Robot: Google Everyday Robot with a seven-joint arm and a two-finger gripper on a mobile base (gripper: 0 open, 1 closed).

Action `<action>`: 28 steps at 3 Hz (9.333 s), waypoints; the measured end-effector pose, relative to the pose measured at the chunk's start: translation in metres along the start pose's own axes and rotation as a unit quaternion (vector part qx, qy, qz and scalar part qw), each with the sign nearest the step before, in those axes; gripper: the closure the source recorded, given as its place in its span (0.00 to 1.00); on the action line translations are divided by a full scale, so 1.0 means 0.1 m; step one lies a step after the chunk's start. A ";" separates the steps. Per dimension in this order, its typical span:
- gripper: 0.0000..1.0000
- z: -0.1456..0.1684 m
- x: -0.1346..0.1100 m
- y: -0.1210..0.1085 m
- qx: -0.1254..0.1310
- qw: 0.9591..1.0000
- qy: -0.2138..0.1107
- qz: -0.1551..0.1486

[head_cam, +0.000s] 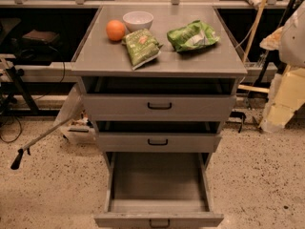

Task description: Place green jalapeno chip bag into bottom drawer

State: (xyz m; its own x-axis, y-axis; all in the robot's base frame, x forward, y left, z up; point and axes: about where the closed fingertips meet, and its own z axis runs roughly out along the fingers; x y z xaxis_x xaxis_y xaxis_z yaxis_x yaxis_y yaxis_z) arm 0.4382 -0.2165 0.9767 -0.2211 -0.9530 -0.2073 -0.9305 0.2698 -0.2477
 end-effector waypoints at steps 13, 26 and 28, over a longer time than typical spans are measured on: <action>0.00 2.27 -2.79 -2.79 0.031 0.967 -0.233 -0.098; 1.00 -0.48 -2.49 -0.95 0.208 0.807 -0.496 -0.243; 1.00 0.61 -1.91 -0.71 0.260 0.780 -0.555 -0.123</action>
Offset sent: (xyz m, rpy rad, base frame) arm 0.0420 0.0834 -0.0006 0.1141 -0.1121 0.3275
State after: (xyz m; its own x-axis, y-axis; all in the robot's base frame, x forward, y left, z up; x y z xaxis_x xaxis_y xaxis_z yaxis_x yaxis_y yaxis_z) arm 0.5648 -0.0456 0.9759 0.6040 -0.3552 -0.7135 -0.5970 0.3913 -0.7003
